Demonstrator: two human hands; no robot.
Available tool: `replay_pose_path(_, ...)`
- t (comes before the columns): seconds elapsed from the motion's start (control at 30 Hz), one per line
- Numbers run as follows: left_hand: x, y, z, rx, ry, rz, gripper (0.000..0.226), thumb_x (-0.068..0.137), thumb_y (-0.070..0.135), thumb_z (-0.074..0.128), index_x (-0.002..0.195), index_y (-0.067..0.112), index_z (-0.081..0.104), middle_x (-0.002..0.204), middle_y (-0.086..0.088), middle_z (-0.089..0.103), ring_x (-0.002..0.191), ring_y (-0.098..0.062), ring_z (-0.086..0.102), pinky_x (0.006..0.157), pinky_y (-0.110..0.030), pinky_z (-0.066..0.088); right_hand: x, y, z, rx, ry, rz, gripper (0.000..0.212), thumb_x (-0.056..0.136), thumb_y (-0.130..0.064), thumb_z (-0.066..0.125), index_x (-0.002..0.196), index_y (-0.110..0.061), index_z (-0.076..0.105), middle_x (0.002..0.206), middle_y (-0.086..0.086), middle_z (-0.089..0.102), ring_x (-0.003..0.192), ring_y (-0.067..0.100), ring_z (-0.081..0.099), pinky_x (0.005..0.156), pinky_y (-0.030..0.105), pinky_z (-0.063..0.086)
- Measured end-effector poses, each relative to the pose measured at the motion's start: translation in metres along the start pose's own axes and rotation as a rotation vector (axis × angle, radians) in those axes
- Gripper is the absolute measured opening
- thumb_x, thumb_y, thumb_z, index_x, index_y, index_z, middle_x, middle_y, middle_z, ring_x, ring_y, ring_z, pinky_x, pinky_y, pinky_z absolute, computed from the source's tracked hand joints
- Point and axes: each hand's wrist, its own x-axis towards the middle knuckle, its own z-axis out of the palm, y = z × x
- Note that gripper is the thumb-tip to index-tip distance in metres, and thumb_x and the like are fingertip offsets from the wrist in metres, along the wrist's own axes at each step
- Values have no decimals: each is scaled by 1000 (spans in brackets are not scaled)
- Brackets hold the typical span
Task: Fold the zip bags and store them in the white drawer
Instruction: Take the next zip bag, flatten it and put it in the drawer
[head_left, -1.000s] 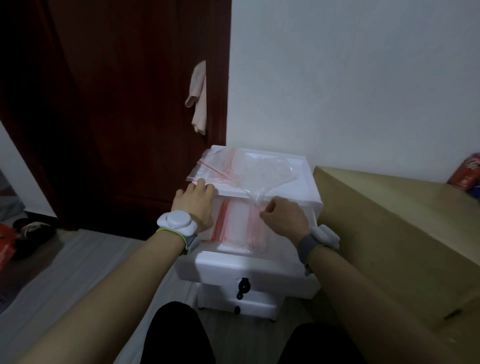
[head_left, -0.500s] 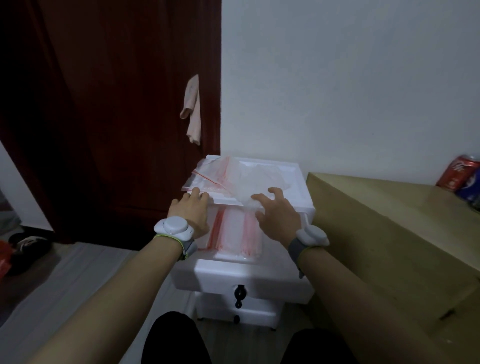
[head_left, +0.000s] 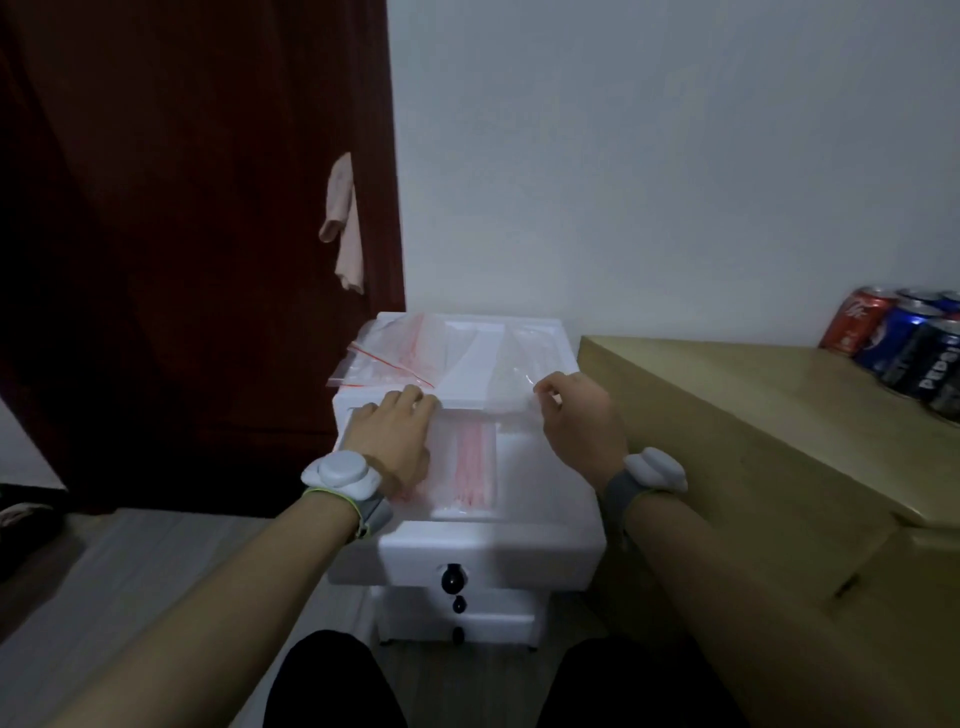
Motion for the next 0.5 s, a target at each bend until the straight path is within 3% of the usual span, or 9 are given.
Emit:
replay_pose_path(0.23, 28, 80, 3, -111, -9, 164, 59, 80, 21, 54, 137, 19, 40, 141, -3, 41, 129, -27, 39, 102, -40, 35, -26, 47, -39, 102, 87, 99, 22, 100, -26, 44, 102, -21, 65, 104, 0, 64, 89, 19, 60, 79, 40, 54)
replay_pose_path(0.5, 59, 174, 12, -174, 71, 233, 48, 92, 28, 45, 139, 19, 47, 147, -2, 44, 135, -24, 39, 107, -40, 37, -85, 114, -99, 94, 189, 300, 13, 94, -28, 56, 96, -21, 67, 91, 2, 71, 78, 21, 64, 69, 35, 52)
